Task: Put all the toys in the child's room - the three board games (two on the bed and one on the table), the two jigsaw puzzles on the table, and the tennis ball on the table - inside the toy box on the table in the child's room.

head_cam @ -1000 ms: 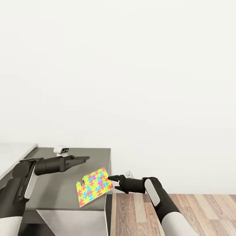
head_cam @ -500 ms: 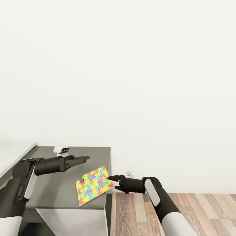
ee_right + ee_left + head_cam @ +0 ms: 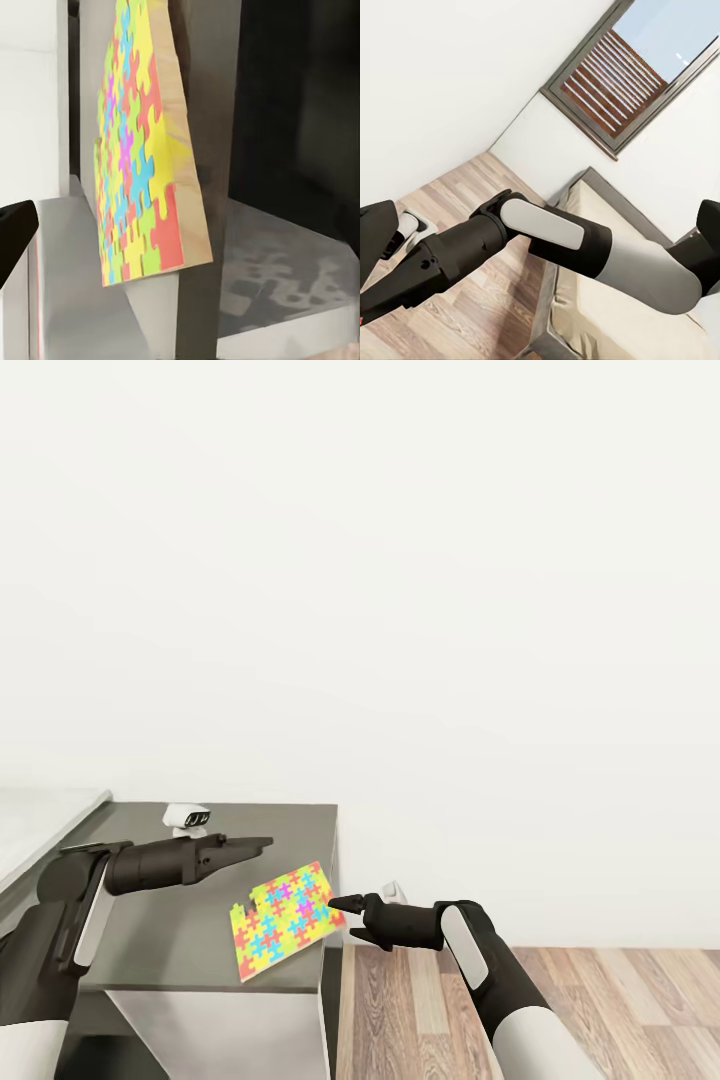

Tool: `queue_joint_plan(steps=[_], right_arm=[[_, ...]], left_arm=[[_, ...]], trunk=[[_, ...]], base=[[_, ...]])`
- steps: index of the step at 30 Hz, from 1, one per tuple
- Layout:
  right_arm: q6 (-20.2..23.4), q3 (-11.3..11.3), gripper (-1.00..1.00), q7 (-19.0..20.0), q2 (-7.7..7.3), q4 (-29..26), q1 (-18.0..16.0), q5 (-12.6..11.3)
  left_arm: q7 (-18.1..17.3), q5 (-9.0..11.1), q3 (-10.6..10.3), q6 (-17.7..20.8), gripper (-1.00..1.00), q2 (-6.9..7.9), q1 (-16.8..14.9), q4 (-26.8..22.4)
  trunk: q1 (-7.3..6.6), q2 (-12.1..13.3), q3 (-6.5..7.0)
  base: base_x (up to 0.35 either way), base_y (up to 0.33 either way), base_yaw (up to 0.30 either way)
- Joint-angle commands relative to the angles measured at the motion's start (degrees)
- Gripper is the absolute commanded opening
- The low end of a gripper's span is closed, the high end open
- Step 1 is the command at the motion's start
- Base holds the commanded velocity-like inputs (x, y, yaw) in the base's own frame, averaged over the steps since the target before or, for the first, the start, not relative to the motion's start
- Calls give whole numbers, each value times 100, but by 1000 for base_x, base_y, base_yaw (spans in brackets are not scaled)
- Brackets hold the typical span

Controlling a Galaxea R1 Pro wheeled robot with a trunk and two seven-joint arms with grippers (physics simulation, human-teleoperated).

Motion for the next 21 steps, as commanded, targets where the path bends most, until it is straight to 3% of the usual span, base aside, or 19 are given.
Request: queue_joint_plan(steps=[1,13,21], right_arm=[[31,-19,100,22,5,-2,-4,17],[31,-19,100,24,5,-2,-4,17],[31,-19,100,29,5,-2,-4,15]], left_arm=[[-23,-3,-1,60,100,2,-3,-1],[-23,-3,-2,55,100,10,-3,-4],[-23,-3,-1,55,100,17,-3,-4]], trunk=[[22,-45,-24],[22,-45,-24],[22,-45,-24]], base=[[0,0,0],[0,2,0],[0,95,0]])
